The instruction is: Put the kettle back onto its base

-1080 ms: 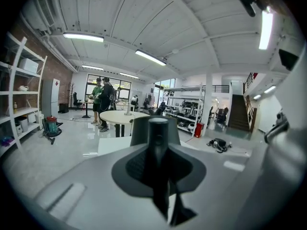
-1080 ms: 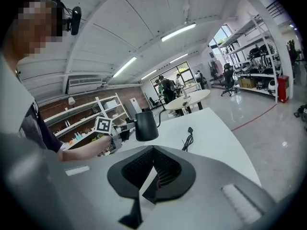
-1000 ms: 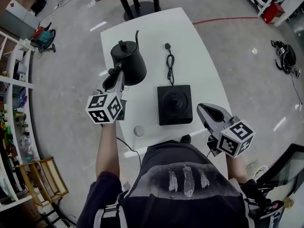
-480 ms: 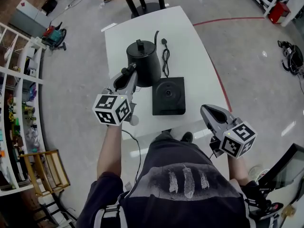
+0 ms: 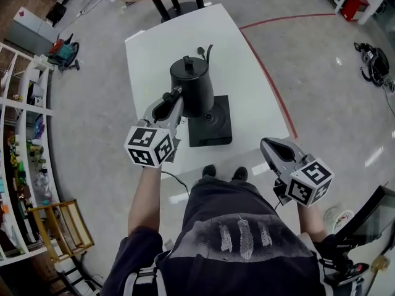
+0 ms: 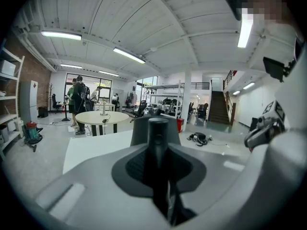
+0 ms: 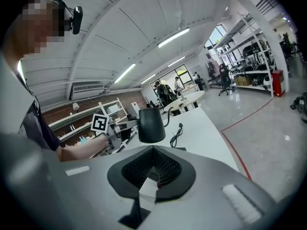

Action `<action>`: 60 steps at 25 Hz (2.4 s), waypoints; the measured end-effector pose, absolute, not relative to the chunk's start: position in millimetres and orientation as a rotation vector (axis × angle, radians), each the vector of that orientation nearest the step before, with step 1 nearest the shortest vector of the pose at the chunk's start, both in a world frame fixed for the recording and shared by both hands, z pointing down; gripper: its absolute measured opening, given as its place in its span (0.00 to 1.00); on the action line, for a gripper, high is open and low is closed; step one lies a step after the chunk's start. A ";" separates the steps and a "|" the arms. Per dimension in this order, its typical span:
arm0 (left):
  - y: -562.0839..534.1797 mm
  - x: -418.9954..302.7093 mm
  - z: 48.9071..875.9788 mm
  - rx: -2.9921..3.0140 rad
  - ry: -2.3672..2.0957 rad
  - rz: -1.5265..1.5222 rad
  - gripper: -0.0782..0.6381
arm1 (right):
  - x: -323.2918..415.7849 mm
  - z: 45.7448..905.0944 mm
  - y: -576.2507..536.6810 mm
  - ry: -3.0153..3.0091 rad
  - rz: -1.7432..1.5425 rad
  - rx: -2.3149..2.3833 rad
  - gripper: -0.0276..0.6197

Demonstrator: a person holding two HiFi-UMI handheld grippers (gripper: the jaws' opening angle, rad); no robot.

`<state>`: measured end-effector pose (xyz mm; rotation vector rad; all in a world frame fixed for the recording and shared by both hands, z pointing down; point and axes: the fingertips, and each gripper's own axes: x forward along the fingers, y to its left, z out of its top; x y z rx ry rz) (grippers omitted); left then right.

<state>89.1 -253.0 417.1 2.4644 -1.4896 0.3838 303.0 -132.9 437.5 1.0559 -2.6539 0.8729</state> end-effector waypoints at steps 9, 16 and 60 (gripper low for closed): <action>-235.4 56.9 439.9 2.683 -1.197 0.410 0.19 | 219.7 459.5 -103.1 -2.550 0.892 1.158 0.04; -248.5 96.4 470.3 2.721 -0.957 0.434 0.19 | 235.9 460.8 -111.2 -2.452 0.929 1.264 0.04; -209.5 105.1 534.5 2.895 -0.579 0.444 0.20 | 199.4 451.9 -110.0 -2.311 0.849 1.383 0.04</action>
